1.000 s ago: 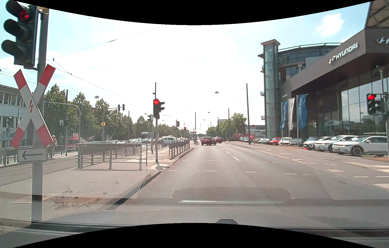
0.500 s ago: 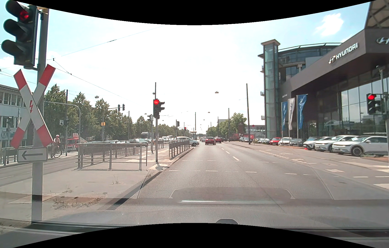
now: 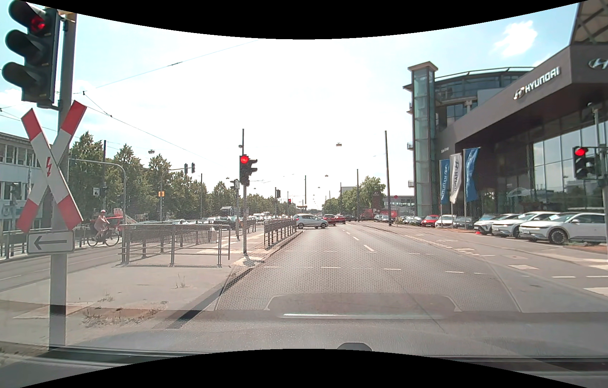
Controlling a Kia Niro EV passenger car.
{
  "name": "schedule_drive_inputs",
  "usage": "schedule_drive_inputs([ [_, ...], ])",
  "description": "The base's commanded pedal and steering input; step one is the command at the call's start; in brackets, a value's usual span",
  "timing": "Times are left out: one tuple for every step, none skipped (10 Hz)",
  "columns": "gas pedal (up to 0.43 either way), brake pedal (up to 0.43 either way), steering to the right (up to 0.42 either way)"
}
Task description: Follow the waypoints while adhering to traffic rules and regulations
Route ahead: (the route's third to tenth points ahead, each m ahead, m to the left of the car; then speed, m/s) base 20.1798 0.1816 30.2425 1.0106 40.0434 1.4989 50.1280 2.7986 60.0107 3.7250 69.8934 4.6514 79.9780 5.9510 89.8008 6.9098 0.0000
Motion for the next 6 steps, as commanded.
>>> schedule_drive_inputs([
  [0.000, 0.220, -0.007],
  [0.000, 0.220, -0.007],
  [0.000, 0.220, -0.007],
  [0.000, 0.220, -0.007],
  [0.000, 0.220, -0.007],
  [0.000, 0.220, -0.007],
])
